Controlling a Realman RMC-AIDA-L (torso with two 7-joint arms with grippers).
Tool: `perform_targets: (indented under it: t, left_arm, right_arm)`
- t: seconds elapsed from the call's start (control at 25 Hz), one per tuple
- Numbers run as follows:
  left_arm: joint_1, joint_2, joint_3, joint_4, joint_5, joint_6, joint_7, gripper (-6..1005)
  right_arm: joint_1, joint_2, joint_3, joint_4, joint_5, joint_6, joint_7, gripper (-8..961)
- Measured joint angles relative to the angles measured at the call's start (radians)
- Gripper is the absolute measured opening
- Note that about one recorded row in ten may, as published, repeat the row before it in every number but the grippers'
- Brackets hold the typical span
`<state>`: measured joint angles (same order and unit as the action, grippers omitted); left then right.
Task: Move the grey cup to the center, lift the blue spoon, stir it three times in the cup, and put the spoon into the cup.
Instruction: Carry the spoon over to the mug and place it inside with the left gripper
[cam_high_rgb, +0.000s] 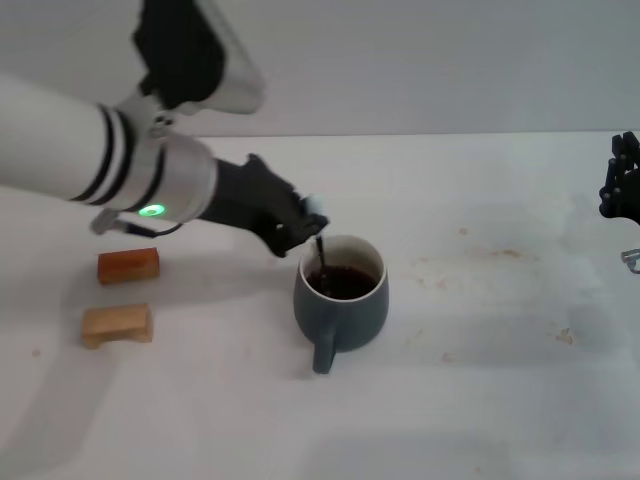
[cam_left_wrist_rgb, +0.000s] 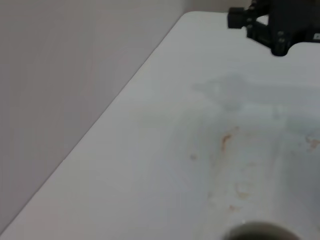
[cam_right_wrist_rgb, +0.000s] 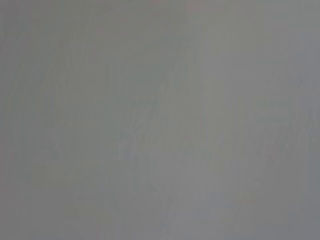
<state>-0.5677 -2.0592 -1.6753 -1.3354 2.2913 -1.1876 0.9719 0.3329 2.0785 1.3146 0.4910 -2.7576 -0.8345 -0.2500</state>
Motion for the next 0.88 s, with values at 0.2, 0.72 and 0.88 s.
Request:
perform_targets:
  t: [0.2,0.72,0.88]
  left_arm:
    - [0.109,-0.002,-0.012,-0.094,-0.004,-0.026,-0.008,235]
    - [0.216,-0.005,0.087,-0.206,-0.077,-0.021,-0.039,278]
    - [0.216,-0.005,0.085,-0.203,-0.098,0.011,-0.053,291]
  right_arm:
    - [0.0,0.0,0.0,-0.001,0.0,0.0,0.0,50]
    - [0.019,-0.002,0.0,-0.006,-0.005,0.0,0.0,50]
    - [0.021,-0.002,0.0,-0.006,-0.005,-0.002,0.0,50]
